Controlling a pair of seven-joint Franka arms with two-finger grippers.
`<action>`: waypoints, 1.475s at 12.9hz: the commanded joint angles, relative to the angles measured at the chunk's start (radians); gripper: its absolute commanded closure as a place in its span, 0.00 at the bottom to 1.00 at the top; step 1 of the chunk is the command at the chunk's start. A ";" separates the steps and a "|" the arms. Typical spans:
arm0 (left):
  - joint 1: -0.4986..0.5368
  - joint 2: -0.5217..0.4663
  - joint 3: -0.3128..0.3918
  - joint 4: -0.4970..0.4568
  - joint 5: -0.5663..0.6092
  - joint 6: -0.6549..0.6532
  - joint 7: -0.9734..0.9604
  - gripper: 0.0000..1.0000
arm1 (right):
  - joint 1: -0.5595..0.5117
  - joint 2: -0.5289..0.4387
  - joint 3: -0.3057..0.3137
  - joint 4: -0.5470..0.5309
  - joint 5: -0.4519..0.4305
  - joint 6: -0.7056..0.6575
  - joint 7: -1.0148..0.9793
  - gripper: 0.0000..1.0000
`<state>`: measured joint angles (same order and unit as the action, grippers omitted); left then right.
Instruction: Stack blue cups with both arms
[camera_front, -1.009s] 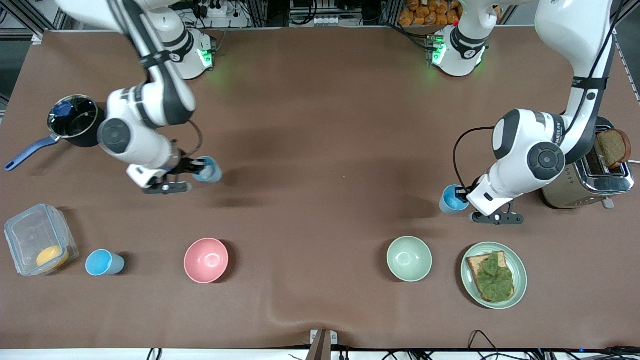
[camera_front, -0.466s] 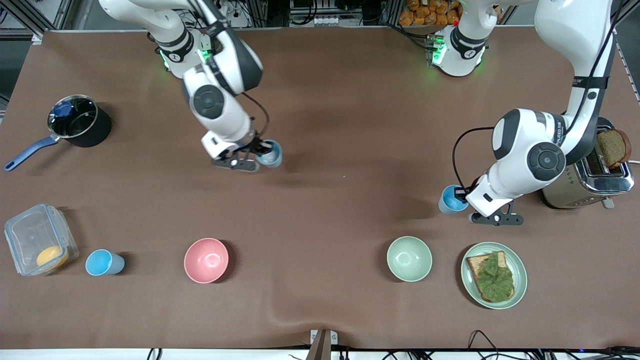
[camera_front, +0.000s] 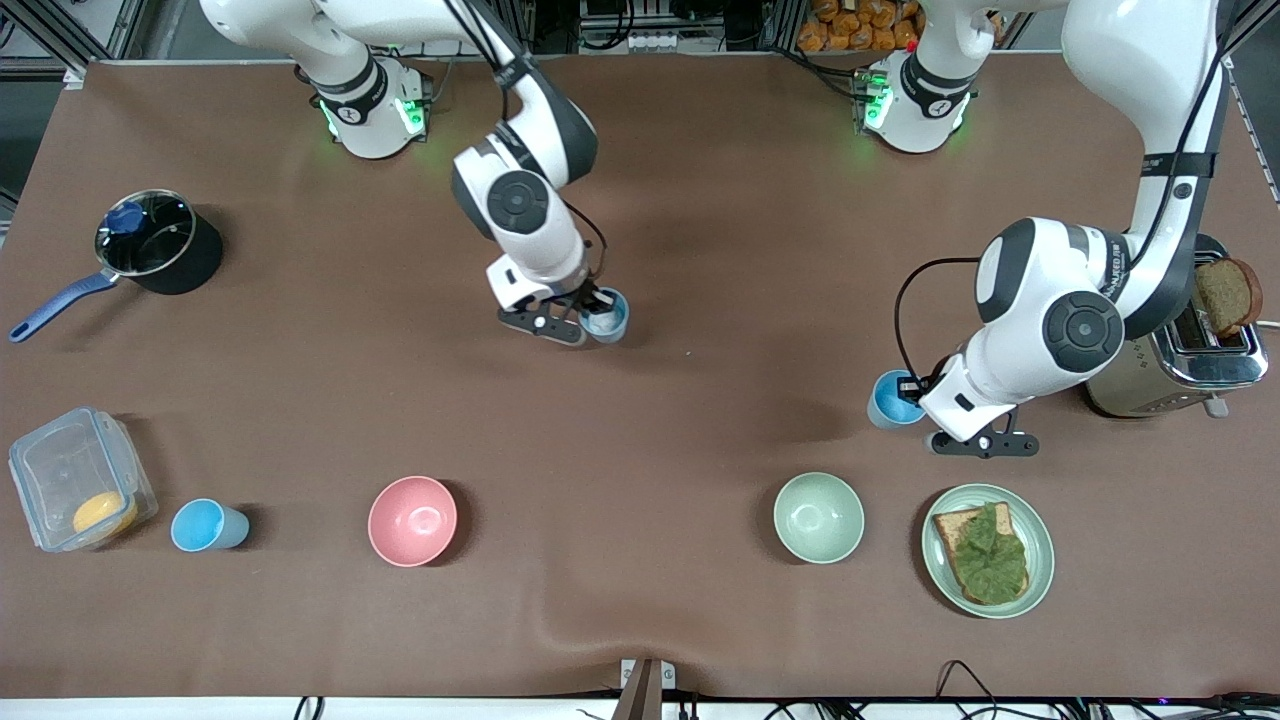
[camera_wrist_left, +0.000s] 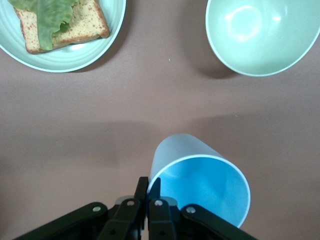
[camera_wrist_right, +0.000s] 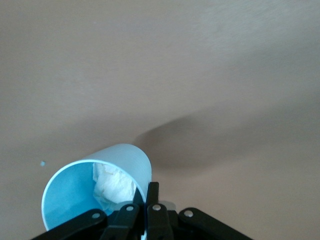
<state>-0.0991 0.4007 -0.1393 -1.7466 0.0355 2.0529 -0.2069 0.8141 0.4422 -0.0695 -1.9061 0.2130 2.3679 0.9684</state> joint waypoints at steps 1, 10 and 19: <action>-0.004 0.020 0.000 0.042 -0.008 -0.030 -0.038 1.00 | 0.043 0.091 -0.013 0.082 0.019 0.042 0.084 1.00; -0.082 0.033 0.000 0.125 -0.014 -0.065 -0.169 1.00 | 0.033 0.092 -0.016 0.152 0.017 -0.056 0.119 0.00; -0.224 0.024 -0.040 0.162 -0.057 -0.066 -0.416 1.00 | -0.261 -0.063 -0.023 0.331 -0.009 -0.539 -0.323 0.00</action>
<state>-0.2743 0.4210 -0.1873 -1.6054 0.0256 2.0097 -0.5557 0.6183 0.4412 -0.1077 -1.5553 0.2122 1.8631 0.7540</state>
